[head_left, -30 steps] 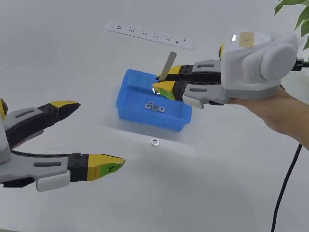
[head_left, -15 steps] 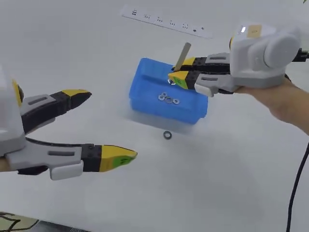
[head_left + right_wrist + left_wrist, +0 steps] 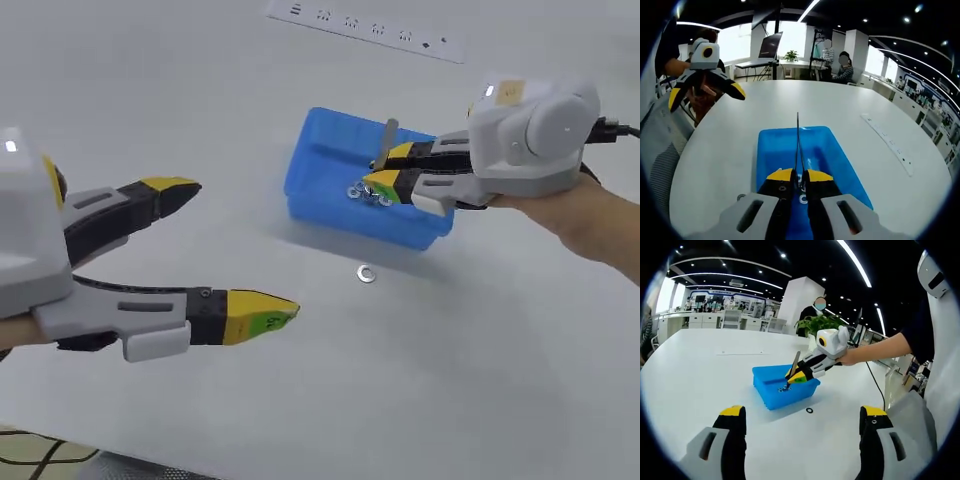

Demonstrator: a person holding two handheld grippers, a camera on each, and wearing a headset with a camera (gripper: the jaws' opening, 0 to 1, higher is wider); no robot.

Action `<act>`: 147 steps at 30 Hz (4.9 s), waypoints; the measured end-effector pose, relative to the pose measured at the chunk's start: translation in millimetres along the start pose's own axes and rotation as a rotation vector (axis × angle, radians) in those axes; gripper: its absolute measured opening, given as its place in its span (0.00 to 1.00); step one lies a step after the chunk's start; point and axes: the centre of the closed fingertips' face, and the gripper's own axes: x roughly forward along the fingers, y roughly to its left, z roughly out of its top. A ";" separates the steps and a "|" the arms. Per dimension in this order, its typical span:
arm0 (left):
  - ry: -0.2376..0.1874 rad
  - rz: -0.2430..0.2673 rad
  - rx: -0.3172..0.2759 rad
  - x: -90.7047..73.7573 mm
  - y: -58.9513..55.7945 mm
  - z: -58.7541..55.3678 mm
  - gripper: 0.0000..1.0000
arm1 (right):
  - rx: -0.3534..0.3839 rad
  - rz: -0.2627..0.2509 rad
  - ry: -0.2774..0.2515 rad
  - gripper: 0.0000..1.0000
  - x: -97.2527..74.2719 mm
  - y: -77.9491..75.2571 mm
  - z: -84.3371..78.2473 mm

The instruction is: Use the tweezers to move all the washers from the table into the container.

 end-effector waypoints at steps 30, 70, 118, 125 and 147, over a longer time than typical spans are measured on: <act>-0.097 -0.053 0.090 54.7 10.7 67.8 0.89 | -0.040 -0.003 -0.037 0.09 -18.2 6.8 28.3; 0.004 -0.344 0.518 104.8 -28.5 93.1 0.04 | -0.098 0.046 -0.021 0.10 -25.0 25.5 34.7; -0.093 -0.308 0.516 59.2 -58.1 103.5 0.04 | -0.025 -0.164 -0.142 0.62 -89.1 61.1 27.9; -0.088 -0.303 0.509 49.9 -58.4 95.6 0.04 | 0.030 -0.155 -0.117 0.70 -102.9 87.1 2.3; -0.058 -0.350 0.457 67.2 -73.0 55.4 0.04 | 0.086 -0.129 -0.042 0.99 -114.3 120.0 -36.4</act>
